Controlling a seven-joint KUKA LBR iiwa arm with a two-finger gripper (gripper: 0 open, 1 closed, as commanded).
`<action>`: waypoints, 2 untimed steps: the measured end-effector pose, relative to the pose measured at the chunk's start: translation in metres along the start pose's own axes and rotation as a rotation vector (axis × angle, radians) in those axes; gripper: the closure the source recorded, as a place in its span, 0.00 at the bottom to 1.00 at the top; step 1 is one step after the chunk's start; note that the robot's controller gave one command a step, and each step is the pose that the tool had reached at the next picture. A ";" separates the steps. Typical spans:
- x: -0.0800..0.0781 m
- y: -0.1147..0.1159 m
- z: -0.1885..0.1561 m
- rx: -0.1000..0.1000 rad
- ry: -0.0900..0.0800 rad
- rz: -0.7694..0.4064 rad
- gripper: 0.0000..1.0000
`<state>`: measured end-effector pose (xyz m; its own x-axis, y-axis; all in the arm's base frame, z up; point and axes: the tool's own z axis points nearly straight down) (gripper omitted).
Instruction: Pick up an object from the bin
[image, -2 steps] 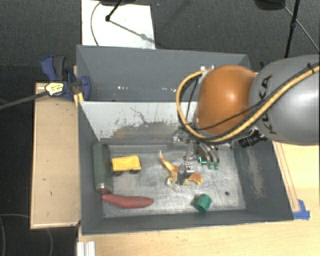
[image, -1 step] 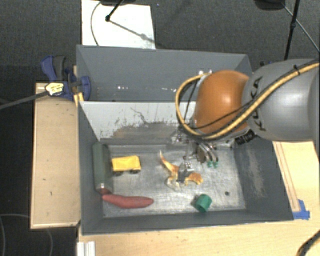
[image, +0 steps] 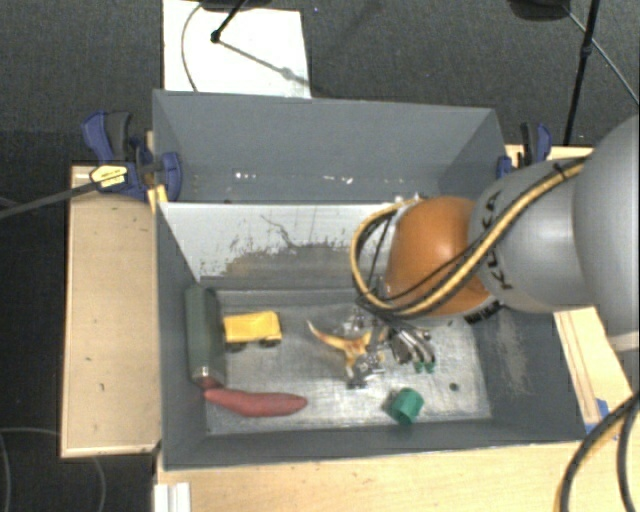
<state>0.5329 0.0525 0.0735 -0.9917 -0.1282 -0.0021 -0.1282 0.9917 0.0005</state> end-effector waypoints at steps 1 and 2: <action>0.000 0.000 0.000 0.000 0.000 0.001 1.00; -0.003 -0.009 -0.205 0.000 0.003 0.046 1.00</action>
Offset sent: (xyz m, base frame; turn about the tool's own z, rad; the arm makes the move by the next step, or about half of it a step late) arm 0.0042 -0.0093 0.2165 0.0517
